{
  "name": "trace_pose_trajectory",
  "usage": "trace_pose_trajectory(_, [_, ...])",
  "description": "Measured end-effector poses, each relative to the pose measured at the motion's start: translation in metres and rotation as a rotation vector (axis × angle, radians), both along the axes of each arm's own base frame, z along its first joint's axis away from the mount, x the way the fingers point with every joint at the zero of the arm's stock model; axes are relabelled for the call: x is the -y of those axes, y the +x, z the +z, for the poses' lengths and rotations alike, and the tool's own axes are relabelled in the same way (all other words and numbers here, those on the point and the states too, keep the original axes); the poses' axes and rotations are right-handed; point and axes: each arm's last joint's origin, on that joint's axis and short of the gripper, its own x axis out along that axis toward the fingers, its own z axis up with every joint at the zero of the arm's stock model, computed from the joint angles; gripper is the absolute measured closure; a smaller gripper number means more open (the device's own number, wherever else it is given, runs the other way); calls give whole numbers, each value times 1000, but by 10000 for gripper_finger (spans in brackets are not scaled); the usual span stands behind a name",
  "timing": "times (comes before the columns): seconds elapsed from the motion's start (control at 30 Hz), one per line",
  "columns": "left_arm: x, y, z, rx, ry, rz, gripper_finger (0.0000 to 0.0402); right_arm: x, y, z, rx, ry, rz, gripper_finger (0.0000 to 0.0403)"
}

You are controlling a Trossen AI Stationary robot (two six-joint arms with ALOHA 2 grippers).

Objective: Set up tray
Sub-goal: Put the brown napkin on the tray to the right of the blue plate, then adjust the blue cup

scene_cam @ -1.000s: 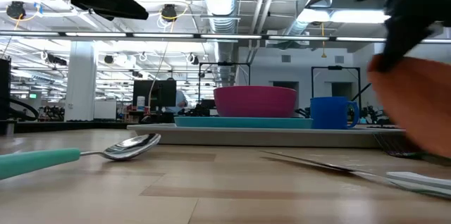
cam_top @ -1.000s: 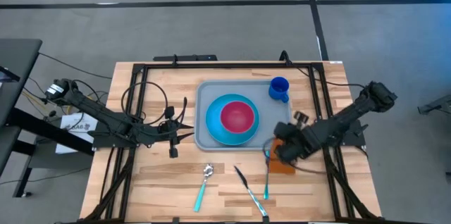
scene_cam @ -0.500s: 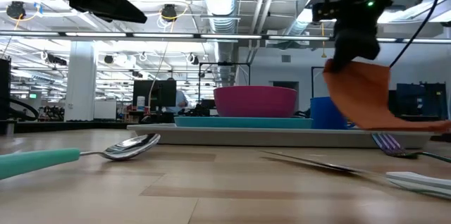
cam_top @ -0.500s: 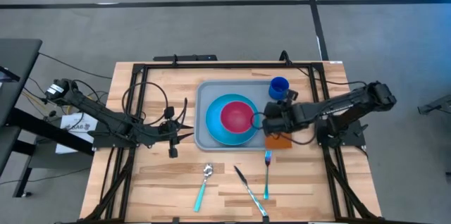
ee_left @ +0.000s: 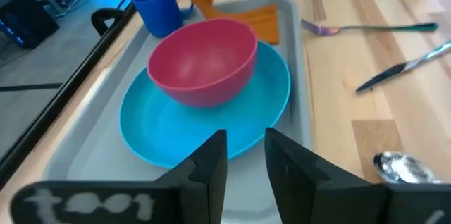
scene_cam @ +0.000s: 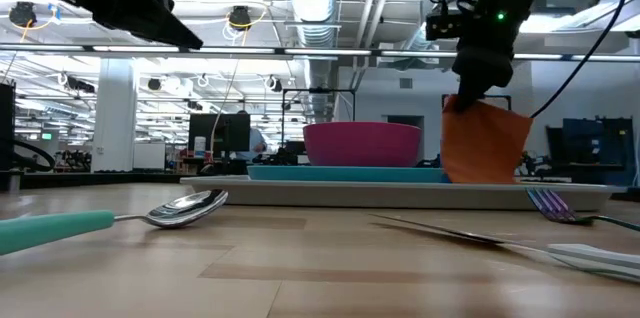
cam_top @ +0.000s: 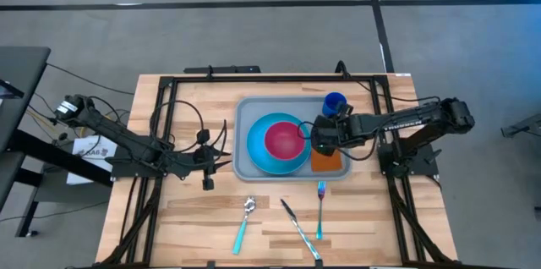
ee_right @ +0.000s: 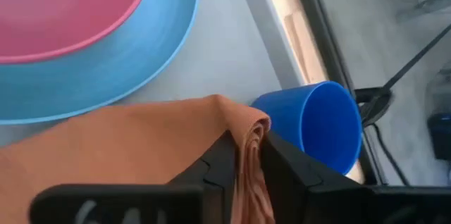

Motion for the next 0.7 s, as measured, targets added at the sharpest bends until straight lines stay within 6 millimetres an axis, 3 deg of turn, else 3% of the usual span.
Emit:
trace_pose_trajectory(0.43, [3,7,-11,-56,26,-6,315,4,5,2,33,-37,11,225])
trace_pose_trajectory(0.7, [3,7,-11,-58,31,-10,315,-9,1,-2,92,184,-93,217])
